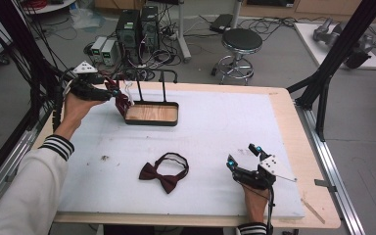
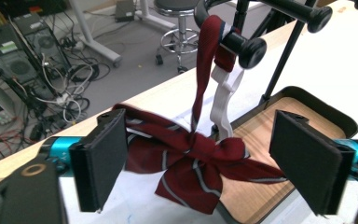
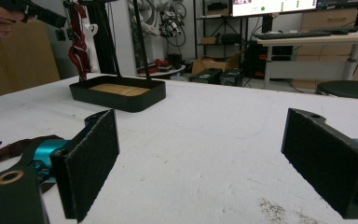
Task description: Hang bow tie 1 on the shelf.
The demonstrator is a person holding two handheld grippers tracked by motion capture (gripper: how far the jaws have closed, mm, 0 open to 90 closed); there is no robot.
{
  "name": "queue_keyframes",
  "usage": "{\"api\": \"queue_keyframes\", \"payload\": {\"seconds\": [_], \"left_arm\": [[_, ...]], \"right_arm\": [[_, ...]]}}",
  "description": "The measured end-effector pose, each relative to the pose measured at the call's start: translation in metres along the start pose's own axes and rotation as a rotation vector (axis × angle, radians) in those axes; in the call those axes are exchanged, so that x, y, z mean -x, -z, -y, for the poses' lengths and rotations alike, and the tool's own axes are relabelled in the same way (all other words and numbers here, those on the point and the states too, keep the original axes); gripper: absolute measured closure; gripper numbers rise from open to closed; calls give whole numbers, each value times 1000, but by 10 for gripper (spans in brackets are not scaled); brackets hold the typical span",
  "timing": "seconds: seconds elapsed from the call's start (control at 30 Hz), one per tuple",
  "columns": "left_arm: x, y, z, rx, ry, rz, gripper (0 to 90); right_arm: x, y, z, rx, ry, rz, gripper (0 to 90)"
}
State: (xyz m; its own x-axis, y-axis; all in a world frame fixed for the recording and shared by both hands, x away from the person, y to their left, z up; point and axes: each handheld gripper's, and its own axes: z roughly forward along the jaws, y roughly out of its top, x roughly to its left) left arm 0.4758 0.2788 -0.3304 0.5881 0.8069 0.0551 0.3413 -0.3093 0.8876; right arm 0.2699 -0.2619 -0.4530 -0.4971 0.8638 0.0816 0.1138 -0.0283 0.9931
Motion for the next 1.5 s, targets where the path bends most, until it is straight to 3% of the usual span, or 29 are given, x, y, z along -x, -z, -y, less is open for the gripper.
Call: {"api": "queue_keyframes", "payload": {"seconds": [0.13,0.47,0.8,0.97,1.13,1.27,1.5], "left_arm": [[0,14,12,64,-10,26,173],[8,34,26,153,-11,100,172],[39,60,45,261,-27,158,172],[47,70,54,291,-13,181,172],[57,88,72,348,0,172,172],[59,95,83,363,21,172,171],[68,100,98,389,24,159,167]], "right_arm": [[0,0,0,0,-4,-1,103],[1,1,0,5,-12,-3,103],[1,0,0,6,-4,2,103],[1,0,0,7,-1,3,103],[0,0,0,7,5,5,103],[0,0,0,10,7,5,103],[0,0,0,7,7,6,103]]}}
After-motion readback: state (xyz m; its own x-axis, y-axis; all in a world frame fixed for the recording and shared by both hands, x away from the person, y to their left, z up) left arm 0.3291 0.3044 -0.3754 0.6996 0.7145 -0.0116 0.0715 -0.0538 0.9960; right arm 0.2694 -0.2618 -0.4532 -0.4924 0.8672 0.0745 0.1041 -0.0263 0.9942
